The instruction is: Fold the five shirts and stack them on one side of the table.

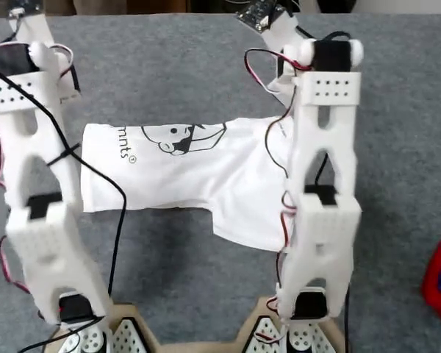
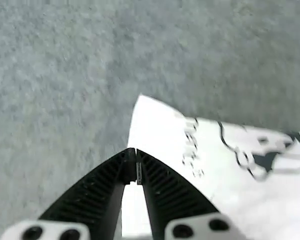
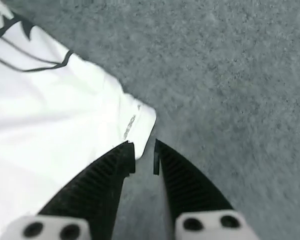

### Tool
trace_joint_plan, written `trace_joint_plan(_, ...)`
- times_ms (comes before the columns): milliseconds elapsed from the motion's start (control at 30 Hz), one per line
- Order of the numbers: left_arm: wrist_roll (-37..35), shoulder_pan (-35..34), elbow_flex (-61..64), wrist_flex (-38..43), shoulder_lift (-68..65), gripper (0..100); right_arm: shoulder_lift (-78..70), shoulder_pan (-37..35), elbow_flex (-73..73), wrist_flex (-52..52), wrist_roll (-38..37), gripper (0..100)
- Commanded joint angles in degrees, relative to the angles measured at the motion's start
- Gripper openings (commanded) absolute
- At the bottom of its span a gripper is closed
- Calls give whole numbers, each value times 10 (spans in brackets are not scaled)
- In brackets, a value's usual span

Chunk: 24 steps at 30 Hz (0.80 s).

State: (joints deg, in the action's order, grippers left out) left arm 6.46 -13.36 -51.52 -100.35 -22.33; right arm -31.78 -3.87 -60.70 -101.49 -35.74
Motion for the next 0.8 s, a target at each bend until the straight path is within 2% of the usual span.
trace_joint_plan(0,-1,24,189,0,201,20,171,8,127,-7,-35,94)
trace_joint_plan(300,12,-5,522,43,516,20,458,7,464,14,-156,94)
trace_joint_plan(500,46,-19,691,46,706,20,636,-11,773,66,-245,95)
trace_joint_plan(633,64,-19,759,47,814,20,771,-53,975,117,-286,95)
trace_joint_plan(767,48,-47,793,57,878,20,870,-138,1119,132,-269,95)
